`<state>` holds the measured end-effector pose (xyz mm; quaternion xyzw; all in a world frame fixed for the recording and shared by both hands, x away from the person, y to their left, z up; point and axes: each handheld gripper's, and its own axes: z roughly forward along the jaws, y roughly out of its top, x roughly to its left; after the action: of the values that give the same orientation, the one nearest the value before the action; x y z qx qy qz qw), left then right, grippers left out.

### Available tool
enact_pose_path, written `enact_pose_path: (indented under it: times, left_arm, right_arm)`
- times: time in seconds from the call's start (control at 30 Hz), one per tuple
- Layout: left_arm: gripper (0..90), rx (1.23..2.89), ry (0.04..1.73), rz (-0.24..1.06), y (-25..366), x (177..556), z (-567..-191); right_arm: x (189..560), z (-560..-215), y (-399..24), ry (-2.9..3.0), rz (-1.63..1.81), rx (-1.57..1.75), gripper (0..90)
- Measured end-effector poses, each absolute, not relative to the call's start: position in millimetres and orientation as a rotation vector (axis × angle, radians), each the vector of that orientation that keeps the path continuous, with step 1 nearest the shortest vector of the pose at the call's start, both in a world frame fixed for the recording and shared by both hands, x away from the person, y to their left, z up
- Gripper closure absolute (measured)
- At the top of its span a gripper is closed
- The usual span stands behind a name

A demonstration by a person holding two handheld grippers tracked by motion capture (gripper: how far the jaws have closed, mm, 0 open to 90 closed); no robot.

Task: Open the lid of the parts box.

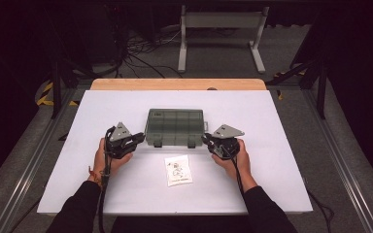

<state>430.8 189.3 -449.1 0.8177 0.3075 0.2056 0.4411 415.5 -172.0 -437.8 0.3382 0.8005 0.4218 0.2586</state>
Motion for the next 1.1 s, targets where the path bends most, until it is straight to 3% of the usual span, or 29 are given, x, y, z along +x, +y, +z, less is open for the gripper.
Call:
enact_pose_path:
  times: [0.53, 0.67, 1.1]
  left_arm:
    - [49.4, 2.014, 0.786, 0.665, 177.0, 430.0, -445.9]
    - [47.5, 2.018, 0.792, 0.677, 175.5, 430.9, -442.2]
    - [53.7, 2.016, 0.778, 0.721, 173.8, 444.3, -421.0]
  right_arm:
    - [415.8, -433.2, -168.2, 2.128, 1.125, 0.868, 61.8]
    - [418.2, -427.9, -167.2, 2.14, 1.097, 0.861, 55.9]
    - [429.6, -409.1, -164.9, 2.1, 1.07, 0.835, 58.6]
